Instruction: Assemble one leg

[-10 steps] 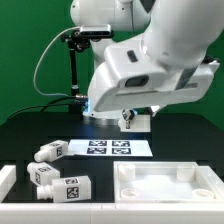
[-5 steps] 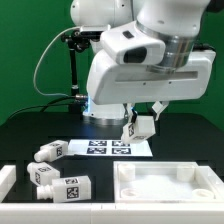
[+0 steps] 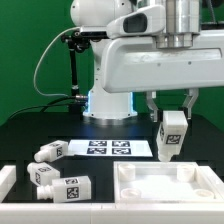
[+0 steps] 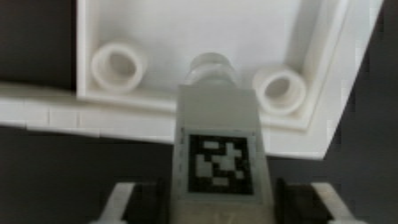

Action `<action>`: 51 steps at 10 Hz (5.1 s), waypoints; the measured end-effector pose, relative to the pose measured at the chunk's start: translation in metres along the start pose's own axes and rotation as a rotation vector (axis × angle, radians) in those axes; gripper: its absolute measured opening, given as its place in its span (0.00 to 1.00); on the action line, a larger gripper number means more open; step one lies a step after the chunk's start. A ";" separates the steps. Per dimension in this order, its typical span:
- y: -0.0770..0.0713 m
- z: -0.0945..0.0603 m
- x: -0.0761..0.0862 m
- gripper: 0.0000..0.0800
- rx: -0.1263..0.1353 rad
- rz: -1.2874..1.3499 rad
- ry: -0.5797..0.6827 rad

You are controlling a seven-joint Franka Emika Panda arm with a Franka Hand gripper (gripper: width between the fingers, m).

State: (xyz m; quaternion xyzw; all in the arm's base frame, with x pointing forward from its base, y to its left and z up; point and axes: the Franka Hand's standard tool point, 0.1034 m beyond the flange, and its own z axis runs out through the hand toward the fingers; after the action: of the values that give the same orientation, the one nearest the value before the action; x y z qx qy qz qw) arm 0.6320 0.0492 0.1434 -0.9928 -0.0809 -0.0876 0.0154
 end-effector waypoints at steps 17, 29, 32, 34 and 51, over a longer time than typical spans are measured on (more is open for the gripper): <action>-0.070 0.017 0.001 0.36 0.020 0.156 0.331; -0.058 0.044 -0.006 0.36 -0.035 0.062 0.357; -0.067 0.046 -0.003 0.36 -0.034 0.050 0.413; -0.072 0.047 -0.002 0.36 -0.035 0.050 0.442; -0.056 0.032 -0.005 0.36 -0.028 0.059 0.382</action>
Offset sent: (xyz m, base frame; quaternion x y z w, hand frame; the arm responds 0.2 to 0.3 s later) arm -0.0070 0.0583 -0.0134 0.0884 0.2700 0.0807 0.9554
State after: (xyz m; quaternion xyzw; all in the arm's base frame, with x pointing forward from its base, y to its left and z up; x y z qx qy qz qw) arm 0.6235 0.1050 0.1118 -0.9602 -0.0462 -0.2749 0.0193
